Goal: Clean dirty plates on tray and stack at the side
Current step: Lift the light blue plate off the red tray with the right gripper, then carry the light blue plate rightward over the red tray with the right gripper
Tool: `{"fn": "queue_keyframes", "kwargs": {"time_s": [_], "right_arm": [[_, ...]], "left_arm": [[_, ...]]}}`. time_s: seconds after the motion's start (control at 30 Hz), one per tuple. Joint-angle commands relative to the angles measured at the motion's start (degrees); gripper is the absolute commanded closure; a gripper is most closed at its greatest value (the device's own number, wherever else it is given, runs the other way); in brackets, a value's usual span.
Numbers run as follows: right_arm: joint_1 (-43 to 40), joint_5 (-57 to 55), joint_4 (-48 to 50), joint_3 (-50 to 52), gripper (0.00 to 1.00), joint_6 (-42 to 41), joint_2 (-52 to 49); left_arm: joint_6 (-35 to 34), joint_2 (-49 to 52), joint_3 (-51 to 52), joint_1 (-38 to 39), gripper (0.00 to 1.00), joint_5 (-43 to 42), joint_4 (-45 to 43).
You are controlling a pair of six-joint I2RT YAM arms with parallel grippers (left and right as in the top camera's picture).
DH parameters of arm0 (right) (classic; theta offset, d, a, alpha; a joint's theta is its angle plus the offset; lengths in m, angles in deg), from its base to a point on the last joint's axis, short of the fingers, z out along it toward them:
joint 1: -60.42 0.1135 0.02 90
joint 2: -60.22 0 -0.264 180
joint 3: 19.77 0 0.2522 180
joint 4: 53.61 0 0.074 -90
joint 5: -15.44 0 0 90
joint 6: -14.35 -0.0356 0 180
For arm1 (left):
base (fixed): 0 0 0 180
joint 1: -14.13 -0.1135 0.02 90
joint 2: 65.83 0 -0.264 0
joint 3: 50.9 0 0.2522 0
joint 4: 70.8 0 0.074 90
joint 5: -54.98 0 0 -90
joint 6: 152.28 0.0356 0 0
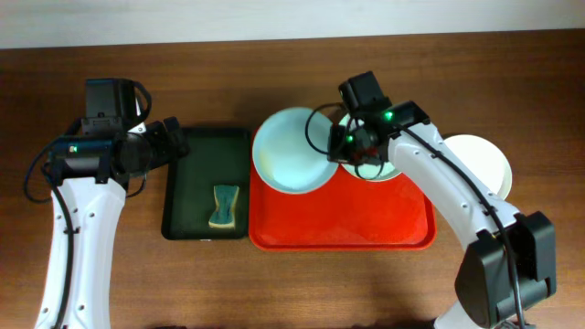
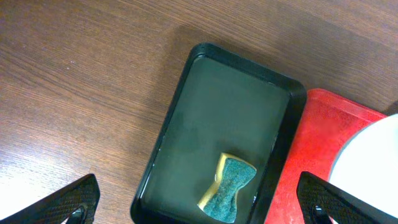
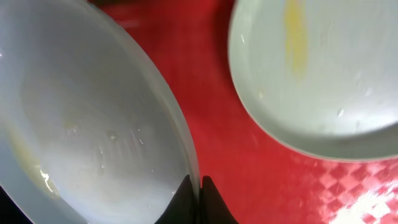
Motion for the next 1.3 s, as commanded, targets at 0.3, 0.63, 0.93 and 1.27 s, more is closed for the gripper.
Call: {"fn": "queue_keyframes", "kwargs": {"time_s": [0.3,0.63,0.93,1.27], "right_arm": [[14.1,-20.5,17.0,-2.0,0.96,0.7,-2.9],[20.9,-34.8,30.5,-2.0,0.96,14.7,-7.1],[22.4,-34.7,42.4,-2.0,0.96,35.6,-6.9],[24.3,-38.2,53.6,-2.1,0.96,45.4,-3.5]], "left_arm": [[-0.5,-0.2,0.0,-0.2,0.01,-0.4,0.0],[-0.5,-0.2,0.0,-0.2,0.01,-0.4,0.0],[-0.5,-0.2,0.0,-0.2,0.01,-0.4,0.0],[-0.5,-0.2,0.0,-0.2,0.01,-0.4,0.0]]}}
